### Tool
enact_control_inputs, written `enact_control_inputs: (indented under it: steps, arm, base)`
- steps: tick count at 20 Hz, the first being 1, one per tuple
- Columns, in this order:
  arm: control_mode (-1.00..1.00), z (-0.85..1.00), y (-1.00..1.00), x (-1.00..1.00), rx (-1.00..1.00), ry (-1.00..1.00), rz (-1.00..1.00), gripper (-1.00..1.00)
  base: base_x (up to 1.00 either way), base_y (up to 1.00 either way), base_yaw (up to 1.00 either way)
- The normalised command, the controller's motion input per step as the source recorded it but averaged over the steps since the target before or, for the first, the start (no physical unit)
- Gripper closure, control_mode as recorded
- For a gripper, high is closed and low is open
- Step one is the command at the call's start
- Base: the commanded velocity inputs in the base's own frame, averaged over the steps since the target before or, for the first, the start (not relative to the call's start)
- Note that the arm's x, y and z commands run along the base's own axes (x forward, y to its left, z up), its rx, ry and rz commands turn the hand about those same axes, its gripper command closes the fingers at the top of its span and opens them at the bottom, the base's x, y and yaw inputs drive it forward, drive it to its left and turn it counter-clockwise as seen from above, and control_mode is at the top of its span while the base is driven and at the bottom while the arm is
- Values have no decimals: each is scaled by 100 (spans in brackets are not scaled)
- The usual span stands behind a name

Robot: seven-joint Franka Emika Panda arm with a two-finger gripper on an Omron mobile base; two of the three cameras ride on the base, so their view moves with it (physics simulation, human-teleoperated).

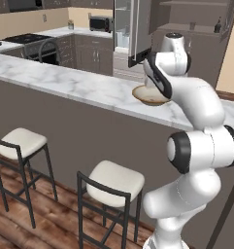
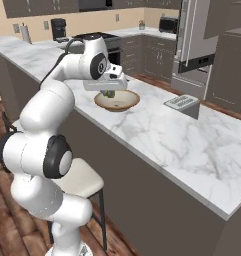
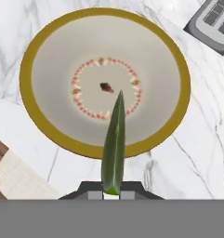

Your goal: There is a bowl on the dining counter. Grab a lemon wedge from the fridge and place it in the bowl. Then get the liquor bottle and glass cup from the cabinet and place them next to the bowl.

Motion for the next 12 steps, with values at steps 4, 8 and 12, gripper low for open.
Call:
enact_control_inputs:
  steps: [4,8,12]
  arm:
    - [-100,-23,0,16,0,-2,0,100]
    - [-100,-23,0,13,0,0,0,100]
    - [-100,-3,0,25,0,-1,0,100]
  base:
    - [0,0,0]
    - [0,0,0]
    - [0,0,0]
